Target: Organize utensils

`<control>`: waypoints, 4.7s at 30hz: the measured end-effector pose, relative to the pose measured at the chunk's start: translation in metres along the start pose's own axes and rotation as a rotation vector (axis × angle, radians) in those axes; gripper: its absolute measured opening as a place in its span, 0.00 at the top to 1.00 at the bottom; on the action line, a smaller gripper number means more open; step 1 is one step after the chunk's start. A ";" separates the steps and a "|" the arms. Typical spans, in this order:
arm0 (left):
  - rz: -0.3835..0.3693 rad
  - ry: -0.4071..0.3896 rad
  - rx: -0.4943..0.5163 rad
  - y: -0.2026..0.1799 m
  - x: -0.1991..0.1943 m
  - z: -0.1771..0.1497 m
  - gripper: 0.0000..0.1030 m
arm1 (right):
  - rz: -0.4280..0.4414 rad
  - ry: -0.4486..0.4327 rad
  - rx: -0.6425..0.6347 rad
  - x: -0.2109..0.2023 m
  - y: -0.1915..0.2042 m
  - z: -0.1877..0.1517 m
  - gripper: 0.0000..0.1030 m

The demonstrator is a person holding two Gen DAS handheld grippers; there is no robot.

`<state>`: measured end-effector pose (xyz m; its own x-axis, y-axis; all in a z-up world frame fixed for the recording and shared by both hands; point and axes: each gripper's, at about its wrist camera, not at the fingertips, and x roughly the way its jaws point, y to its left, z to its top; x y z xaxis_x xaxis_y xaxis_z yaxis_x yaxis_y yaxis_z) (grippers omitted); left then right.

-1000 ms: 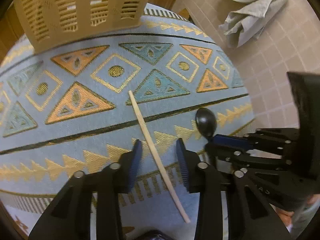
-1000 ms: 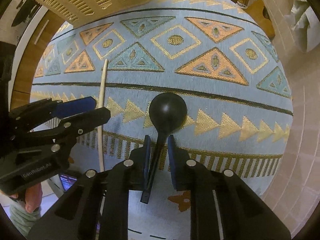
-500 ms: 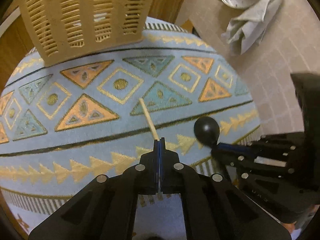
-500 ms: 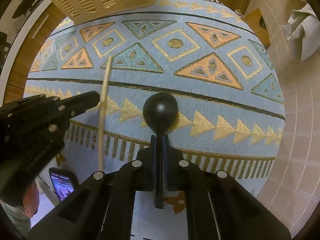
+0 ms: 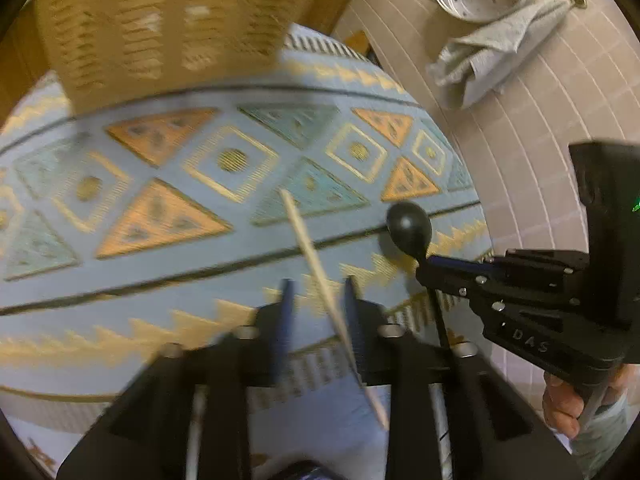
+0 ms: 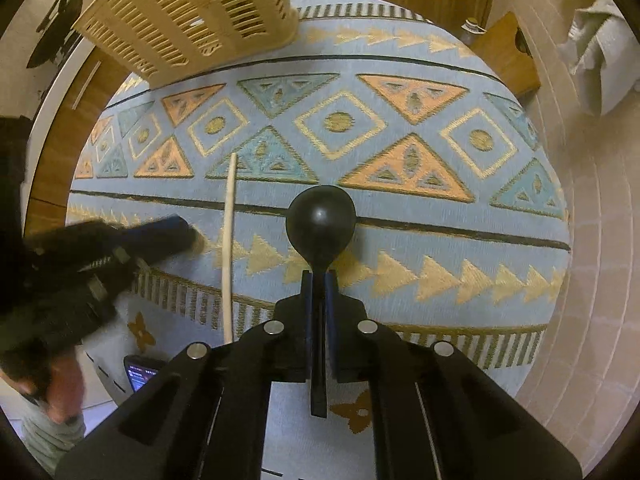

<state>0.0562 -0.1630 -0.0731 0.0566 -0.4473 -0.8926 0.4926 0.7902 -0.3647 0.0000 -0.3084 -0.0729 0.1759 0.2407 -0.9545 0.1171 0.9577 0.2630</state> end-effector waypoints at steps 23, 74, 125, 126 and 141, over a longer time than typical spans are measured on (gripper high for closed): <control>0.035 -0.110 0.013 0.007 -0.043 -0.007 0.97 | 0.118 -0.035 0.004 -0.019 -0.003 0.007 0.95; 0.339 -0.068 0.072 0.099 -0.047 0.014 0.97 | -0.078 -0.003 -0.190 0.025 0.077 0.043 0.95; 0.274 -1.216 -0.049 0.079 -0.168 0.090 0.93 | 0.161 -0.962 -0.252 -0.096 0.076 0.163 0.81; 0.275 -1.211 -0.051 0.079 -0.170 0.087 0.93 | 0.165 -0.967 -0.254 -0.098 0.074 0.158 0.69; 0.311 -1.181 -0.028 0.058 -0.197 -0.011 0.34 | 0.091 -0.996 -0.299 -0.115 0.083 0.039 0.51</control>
<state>0.0643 -0.0241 0.0787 0.9298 -0.3322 -0.1584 0.2999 0.9334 -0.1971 0.0278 -0.2627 0.0642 0.9143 0.2045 -0.3496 -0.1597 0.9753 0.1528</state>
